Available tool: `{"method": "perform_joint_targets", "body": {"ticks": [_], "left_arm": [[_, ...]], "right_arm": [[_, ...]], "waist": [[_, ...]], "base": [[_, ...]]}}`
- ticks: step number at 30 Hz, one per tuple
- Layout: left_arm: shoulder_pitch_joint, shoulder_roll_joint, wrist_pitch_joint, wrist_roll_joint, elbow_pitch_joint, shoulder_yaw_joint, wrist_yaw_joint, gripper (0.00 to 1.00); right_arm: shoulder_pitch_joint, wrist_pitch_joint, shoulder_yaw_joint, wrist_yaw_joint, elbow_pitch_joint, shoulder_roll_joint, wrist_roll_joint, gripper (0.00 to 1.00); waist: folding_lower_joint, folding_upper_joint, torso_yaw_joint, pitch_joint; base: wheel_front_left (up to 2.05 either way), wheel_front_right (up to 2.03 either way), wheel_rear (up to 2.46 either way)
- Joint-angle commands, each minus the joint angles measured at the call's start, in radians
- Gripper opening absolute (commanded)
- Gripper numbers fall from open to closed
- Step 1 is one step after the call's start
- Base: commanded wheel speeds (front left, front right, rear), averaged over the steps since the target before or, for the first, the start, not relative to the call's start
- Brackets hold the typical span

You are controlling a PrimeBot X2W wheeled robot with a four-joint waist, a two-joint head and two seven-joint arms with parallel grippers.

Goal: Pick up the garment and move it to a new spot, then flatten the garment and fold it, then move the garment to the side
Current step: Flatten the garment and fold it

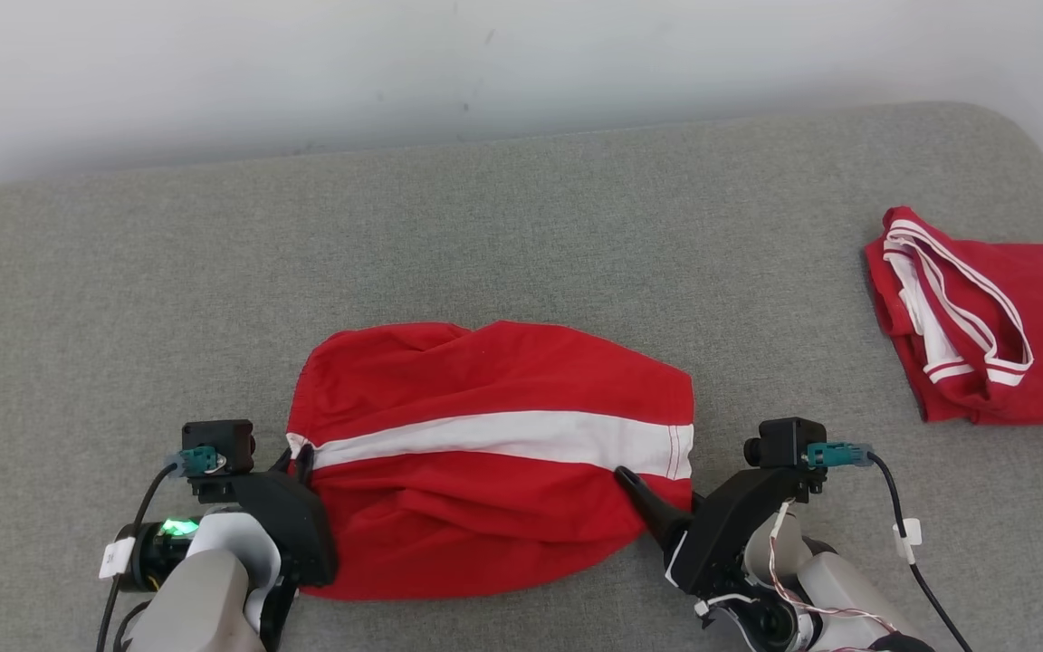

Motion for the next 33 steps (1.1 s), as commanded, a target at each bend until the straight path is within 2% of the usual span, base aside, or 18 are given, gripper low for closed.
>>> {"method": "perform_joint_targets", "body": {"ticks": [1, 2, 3, 4, 5, 12, 20, 23, 24, 28, 31, 33], "left_arm": [[0.013, -0.016, 0.01, -0.002, 0.021, -0.011, -0.005, 0.0], [0.012, -0.016, 0.007, -0.003, 0.023, -0.013, -0.006, 0.0], [0.011, -0.017, 0.006, -0.003, 0.026, -0.015, -0.006, 0.0], [0.011, -0.018, 0.006, -0.006, 0.028, -0.016, -0.007, 0.0], [0.011, -0.019, 0.005, -0.008, 0.031, -0.017, -0.008, 0.0], [0.01, -0.019, -0.01, -0.018, 0.045, -0.025, -0.01, 0.0], [-0.022, -0.02, -0.119, -0.064, -0.037, -0.019, -0.018, 0.0], [-0.034, -0.025, -0.144, -0.109, -0.102, -0.008, -0.024, 0.0], [-0.045, -0.026, -0.154, -0.137, -0.154, -0.005, -0.025, 0.0], [-0.054, -0.026, -0.16, -0.205, -0.301, 0.012, -0.024, 0.0], [-0.007, -0.027, -0.16, -0.249, -0.42, 0.014, -0.024, 0.0], [0.033, -0.027, -0.16, -0.264, -0.466, -0.002, -0.023, 0.0]], "right_arm": [[0.022, 0.0, 0.006, -0.003, 0.002, 0.001, -0.001, 0.76], [0.02, -0.008, 0.005, -0.003, -0.001, 0.001, -0.009, 0.44], [0.017, -0.017, 0.005, -0.003, -0.006, 0.001, -0.014, 0.18], [0.015, -0.024, 0.001, -0.003, -0.011, 0.001, -0.015, 0.07], [0.013, -0.032, -0.002, -0.003, -0.015, 0.001, -0.018, 0.0], [0.018, -0.064, -0.023, -0.003, -0.056, 0.001, -0.046, 0.0], [0.015, -0.104, -0.072, -0.003, -0.158, 0.001, -0.128, 0.0], [-0.016, -0.108, -0.101, -0.003, -0.191, 0.0, -0.218, 0.0], [-0.047, -0.112, -0.115, -0.003, -0.207, -0.01, -0.29, 0.0], [-0.127, -0.144, -0.13, -0.003, -0.231, -0.058, -0.435, 0.0], [-0.157, -0.14, -0.119, -0.003, -0.226, -0.089, -0.478, 0.0], [-0.161, -0.114, -0.11, -0.003, -0.206, -0.114, -0.467, 0.0]], "waist": [[0.0, -0.0001, 0.001, 0.0], [0.0, -0.0001, 0.001, 0.0], [0.0, -0.0001, 0.001, -0.001], [0.0, -0.0001, 0.002, -0.001], [0.0, -0.0001, 0.002, -0.002], [0.0, -0.0001, -0.002, -0.015], [0.0, -0.0001, -0.006, -0.027], [0.0, -0.0001, -0.008, -0.025], [0.0, -0.0001, -0.01, -0.02], [0.0, -0.0001, -0.009, -0.011], [0.0, -0.0001, -0.004, -0.004], [0.0, -0.0001, 0.0, -0.001]], "base": [[0.0, 0.0, 0.0], [0.0, 0.0, 0.0], [0.0, 0.0, 0.0], [0.0, 0.0, 0.0], [0.0, 0.0, 0.0], [0.0, 0.0, 0.0], [0.0, 0.0, 0.0], [0.0, 0.0, 0.0], [0.0, 0.0, 0.0], [0.0, 0.0, 0.0], [0.0, 0.0, 0.0], [0.0, 0.0, 0.0]]}}
